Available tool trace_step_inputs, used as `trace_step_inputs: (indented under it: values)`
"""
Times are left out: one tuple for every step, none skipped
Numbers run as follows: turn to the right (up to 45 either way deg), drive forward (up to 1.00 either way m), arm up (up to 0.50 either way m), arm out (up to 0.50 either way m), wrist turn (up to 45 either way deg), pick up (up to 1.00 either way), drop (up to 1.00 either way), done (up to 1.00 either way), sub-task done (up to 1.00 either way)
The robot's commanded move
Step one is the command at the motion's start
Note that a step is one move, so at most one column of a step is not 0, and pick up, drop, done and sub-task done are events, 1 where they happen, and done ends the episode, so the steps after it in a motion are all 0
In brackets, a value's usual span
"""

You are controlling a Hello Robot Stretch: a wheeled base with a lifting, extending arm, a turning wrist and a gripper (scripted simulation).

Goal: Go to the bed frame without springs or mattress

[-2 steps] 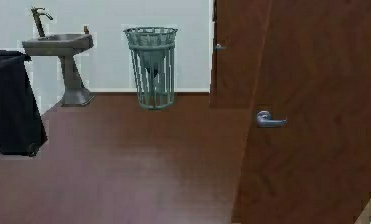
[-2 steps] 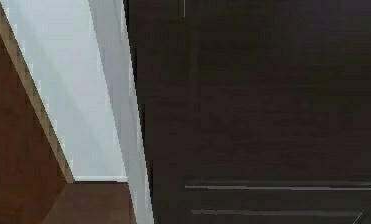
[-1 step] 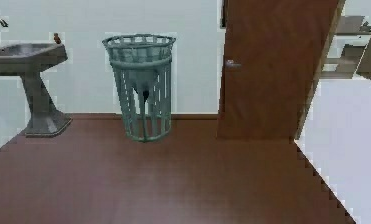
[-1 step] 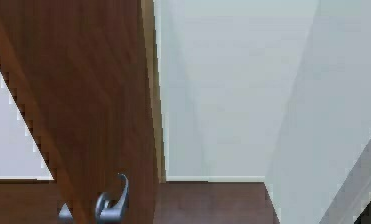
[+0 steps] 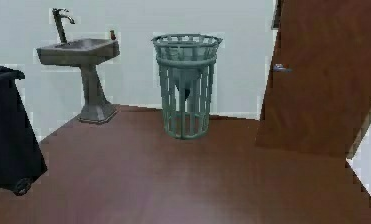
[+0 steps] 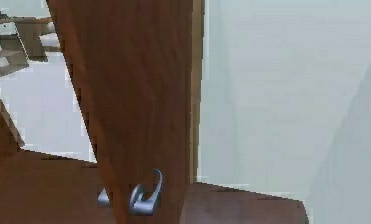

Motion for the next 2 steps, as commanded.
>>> trace_step_inputs:
  values:
    - [0.0,0.45,0.00,0.00,0.0,0.00,0.00,0.00,0.00]
    - [45.0,0.00,0.00,0.00,0.0,0.00,0.00,0.00,0.00]
